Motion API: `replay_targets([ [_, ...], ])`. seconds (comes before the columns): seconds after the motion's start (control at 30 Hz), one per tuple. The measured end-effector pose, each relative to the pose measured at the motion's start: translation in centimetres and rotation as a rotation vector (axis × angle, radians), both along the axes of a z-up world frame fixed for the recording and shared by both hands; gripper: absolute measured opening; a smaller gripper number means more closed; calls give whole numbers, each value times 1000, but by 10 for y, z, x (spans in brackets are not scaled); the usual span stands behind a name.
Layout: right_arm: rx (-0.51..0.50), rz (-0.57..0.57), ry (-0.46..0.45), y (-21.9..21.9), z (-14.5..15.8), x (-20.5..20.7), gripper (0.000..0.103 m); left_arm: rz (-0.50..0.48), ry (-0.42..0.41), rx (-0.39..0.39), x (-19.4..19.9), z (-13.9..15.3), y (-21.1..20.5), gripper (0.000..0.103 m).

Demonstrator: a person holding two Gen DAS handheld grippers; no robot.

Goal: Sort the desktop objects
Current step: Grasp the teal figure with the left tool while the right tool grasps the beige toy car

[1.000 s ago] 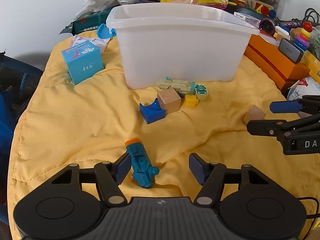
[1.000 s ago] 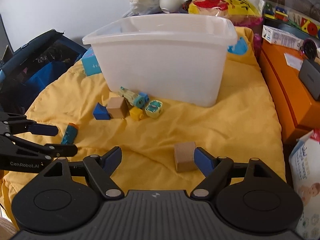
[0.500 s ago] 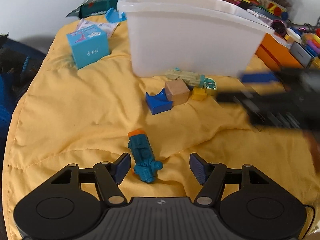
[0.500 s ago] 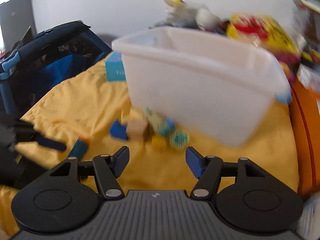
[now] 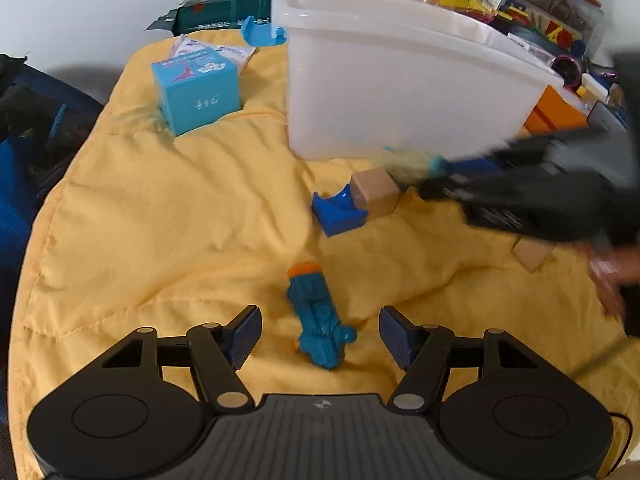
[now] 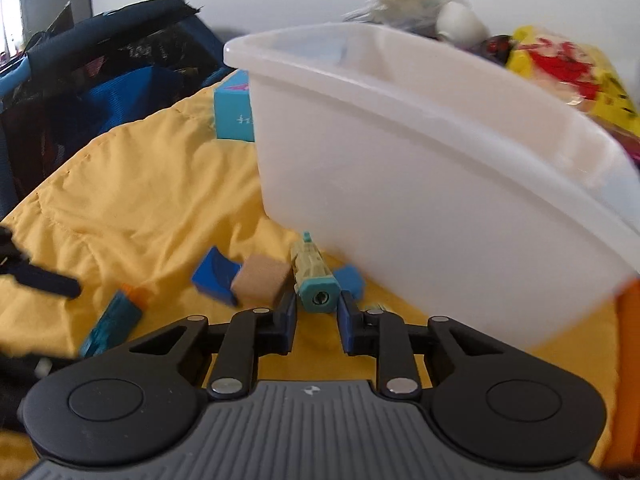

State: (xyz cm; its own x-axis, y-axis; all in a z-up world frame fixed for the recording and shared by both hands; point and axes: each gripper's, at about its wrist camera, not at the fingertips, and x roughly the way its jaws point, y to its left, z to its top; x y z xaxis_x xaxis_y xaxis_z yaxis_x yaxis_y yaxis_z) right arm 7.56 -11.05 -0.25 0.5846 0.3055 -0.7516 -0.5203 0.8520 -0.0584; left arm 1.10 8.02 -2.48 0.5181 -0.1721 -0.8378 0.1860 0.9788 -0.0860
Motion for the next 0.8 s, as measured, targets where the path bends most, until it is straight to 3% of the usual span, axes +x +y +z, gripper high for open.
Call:
replay_targets([
  [0.13,57,-66,55,-29,2,-40,21,-25,32,27,4,-12,-9,65],
  [0.33,39,-120,121,-43,-11,-79,21,-71,23,31,7,-21,-11,40],
  [0.4,34,-134,141,-48,-16,-88,21,-78,27,8,9,-19,-10,39],
  [0.53,20,-148,147,-54,-15,-103,21,-125,43,-107,7,-8,-14,39],
  [0.63,18,-155,154,-56,-16,-109,23,-214,44,-120,0,-5,-38,39],
  [0.73,20,-165,144,-56,-15,-108,31,-274,84,-97,-9,-17,-57,40],
  [0.8,25,-166,122,-55,-11,-107,39,-298,67,-56,-17,-19,-62,40],
])
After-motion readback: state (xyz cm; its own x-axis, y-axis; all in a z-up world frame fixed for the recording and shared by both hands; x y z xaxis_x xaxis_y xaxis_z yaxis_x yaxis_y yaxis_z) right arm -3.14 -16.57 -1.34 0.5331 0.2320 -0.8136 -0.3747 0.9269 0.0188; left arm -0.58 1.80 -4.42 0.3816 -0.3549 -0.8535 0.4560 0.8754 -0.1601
